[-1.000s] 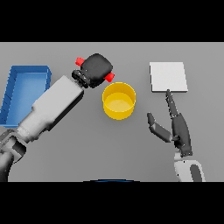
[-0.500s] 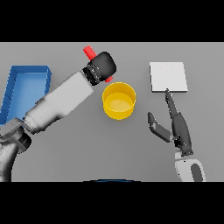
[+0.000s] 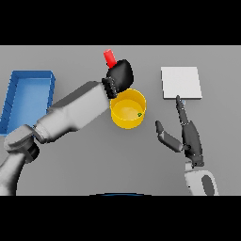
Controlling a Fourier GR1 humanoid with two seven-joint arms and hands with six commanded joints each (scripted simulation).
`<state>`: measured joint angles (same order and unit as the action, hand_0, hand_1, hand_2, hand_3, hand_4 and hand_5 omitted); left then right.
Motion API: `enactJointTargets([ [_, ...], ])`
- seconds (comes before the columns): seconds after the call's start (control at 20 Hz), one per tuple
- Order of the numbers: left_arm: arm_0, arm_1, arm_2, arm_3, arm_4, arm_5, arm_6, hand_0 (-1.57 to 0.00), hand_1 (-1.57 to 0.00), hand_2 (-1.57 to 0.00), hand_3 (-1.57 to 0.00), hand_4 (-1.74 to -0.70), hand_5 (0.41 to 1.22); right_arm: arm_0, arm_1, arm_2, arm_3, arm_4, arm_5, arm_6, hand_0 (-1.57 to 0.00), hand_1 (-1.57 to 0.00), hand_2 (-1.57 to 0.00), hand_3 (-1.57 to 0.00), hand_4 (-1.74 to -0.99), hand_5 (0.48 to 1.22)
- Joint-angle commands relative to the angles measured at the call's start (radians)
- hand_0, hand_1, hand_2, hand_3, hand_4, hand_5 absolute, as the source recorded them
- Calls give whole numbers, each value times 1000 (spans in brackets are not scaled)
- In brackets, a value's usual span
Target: Pick up the red beaker and tilt it to pour out 1 green nut into yellow bowl. Pick up the yellow bowl and place it on the metallic measuring scale.
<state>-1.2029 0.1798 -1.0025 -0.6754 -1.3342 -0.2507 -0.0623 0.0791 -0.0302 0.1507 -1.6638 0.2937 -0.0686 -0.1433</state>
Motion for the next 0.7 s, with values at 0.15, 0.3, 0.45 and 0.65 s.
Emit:
enactJointTargets([
  [0.15,-59,-15,-74,32,-66,-20,-59,-1571,-1571,-1571,-1571,-1733,1221,1,1,3,-4,9,-8,-7,1,1,1,1,-1063,673],
  [0.3,-78,-55,-125,54,-114,-50,-56,-1571,-1571,-1571,-1571,-1732,1221,0,-4,-3,-9,3,-6,-9,1,1,1,1,-1051,677],
  [0.45,-128,-60,-122,63,-118,-75,-91,-1571,-1571,-1571,-1571,-1728,1221,17,6,11,-9,18,-11,-16,1,1,1,1,-1035,685],
  [0.65,-216,-28,-50,119,-89,-11,-112,-1571,-1571,-1571,-1571,-1725,1221,6,-4,0,-12,15,-14,-15,1,1,1,1,-1030,683],
])
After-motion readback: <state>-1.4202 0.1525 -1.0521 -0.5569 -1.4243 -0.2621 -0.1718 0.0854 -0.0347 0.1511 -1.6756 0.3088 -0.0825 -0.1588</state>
